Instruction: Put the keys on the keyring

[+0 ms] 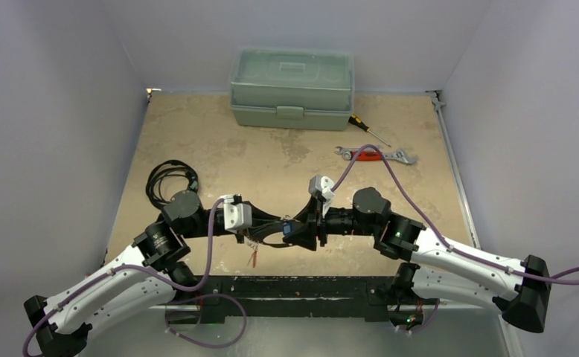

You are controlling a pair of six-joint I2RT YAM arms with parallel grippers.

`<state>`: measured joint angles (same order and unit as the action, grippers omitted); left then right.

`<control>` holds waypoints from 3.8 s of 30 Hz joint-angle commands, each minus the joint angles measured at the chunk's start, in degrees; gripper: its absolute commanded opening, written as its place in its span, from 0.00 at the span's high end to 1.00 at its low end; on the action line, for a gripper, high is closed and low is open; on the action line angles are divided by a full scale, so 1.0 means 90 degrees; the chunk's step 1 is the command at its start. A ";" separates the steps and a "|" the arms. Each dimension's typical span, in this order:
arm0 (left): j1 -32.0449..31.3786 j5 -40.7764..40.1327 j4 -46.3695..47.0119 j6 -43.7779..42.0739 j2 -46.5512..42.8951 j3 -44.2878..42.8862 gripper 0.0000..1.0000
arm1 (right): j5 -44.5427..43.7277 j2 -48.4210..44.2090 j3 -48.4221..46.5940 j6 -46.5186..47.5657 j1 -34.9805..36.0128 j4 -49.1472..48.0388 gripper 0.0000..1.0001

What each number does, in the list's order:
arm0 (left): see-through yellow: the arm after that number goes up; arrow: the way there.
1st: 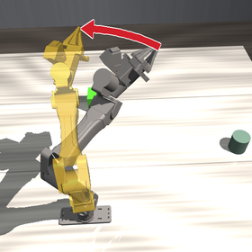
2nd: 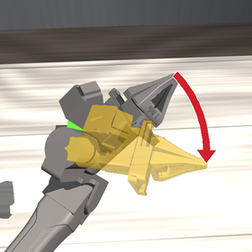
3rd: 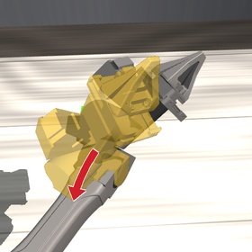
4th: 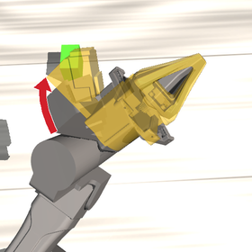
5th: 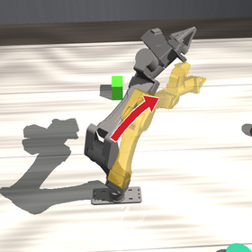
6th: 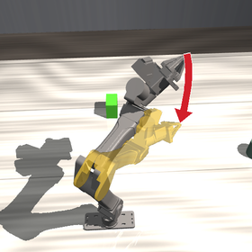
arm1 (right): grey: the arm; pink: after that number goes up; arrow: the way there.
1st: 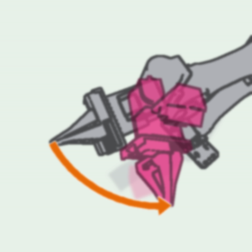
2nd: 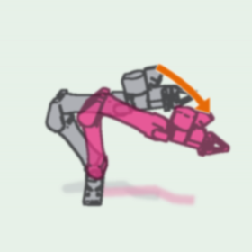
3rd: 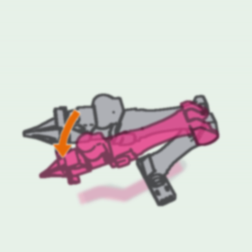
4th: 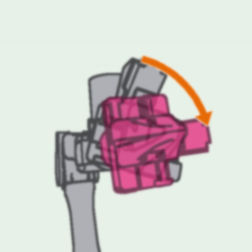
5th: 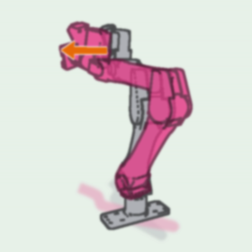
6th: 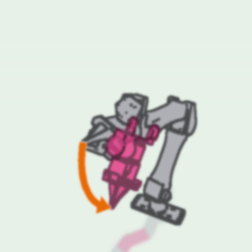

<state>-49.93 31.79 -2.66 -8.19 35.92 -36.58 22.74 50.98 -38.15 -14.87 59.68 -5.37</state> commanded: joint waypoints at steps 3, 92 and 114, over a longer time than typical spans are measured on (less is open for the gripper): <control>0.0040 0.0168 0.0565 0.0276 -0.0299 -0.0022 1.00 | 0.0135 -0.0224 -0.0115 0.0138 0.0019 -0.0314 0.39; 0.0026 -0.4204 -0.0581 0.3491 0.1773 0.0273 0.31 | -0.4609 0.0462 0.0755 -0.3318 0.0014 0.2153 0.32; -0.0205 -0.4890 -0.0881 0.2070 0.3051 -0.0969 0.39 | -0.3274 0.1304 -0.0301 -0.1643 -0.1436 0.2109 0.48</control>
<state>-51.57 -10.72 -3.77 19.94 67.40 -37.06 -16.34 60.25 -35.62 -39.48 46.70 14.81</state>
